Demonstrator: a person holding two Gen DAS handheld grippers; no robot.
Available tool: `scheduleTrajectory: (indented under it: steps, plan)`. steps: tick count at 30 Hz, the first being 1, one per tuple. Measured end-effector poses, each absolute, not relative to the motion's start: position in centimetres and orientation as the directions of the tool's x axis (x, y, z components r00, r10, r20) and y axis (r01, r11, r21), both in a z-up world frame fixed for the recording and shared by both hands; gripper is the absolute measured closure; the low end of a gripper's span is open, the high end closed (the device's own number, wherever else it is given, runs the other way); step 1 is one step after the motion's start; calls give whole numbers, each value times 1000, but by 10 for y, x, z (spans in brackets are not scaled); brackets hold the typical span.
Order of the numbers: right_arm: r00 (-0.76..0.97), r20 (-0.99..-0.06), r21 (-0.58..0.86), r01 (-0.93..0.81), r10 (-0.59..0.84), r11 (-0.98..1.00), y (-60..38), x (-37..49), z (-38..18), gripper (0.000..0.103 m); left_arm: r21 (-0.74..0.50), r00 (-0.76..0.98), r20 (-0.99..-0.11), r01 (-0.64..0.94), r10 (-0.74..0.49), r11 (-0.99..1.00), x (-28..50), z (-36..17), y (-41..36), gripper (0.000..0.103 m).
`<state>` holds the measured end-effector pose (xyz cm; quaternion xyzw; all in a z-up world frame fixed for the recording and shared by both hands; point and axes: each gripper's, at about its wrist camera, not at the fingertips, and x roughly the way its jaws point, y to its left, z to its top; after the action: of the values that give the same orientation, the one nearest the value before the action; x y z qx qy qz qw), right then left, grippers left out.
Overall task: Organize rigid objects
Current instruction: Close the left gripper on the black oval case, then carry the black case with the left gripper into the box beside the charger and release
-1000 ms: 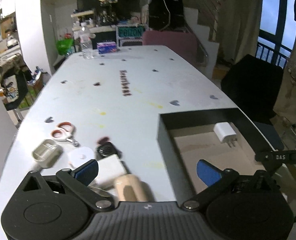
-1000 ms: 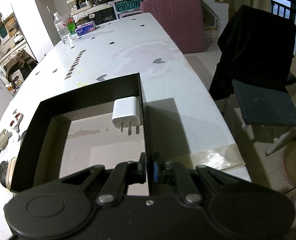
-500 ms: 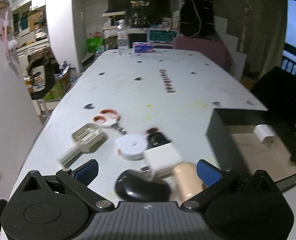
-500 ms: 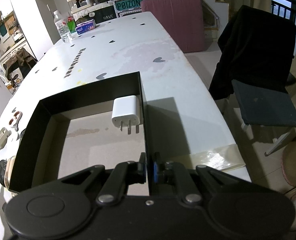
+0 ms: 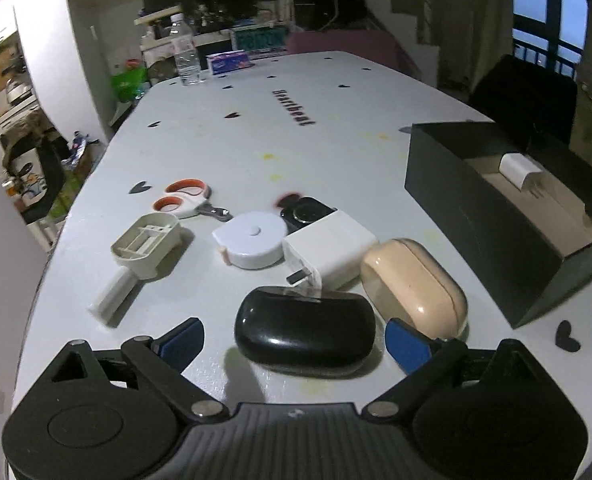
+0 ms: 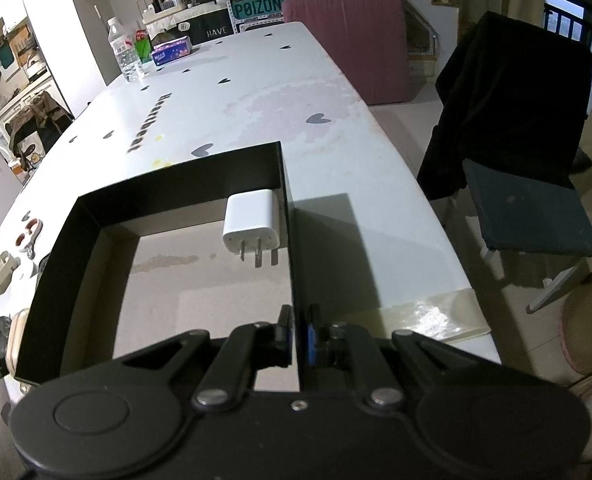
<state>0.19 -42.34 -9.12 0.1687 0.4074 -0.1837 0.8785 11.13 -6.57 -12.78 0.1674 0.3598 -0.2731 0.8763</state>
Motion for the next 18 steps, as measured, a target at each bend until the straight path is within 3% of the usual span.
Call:
scheduleTrajectory:
  steps: [5,7,18]
  plan:
    - [600,-778,146,461,-186,875,-423,2,-91,96,87,576,-727,618,-374,782,124,-133,-72,13]
    - [601,-778,147,461,-185,875,-423,2,-91,96,71,558,-738,624,-380,778,127,-136,-74,22]
    - [600,-778,146,461,-186,875,-423,2,-91,96,69,601,-733,532,-318,844,124,-134,-63,22]
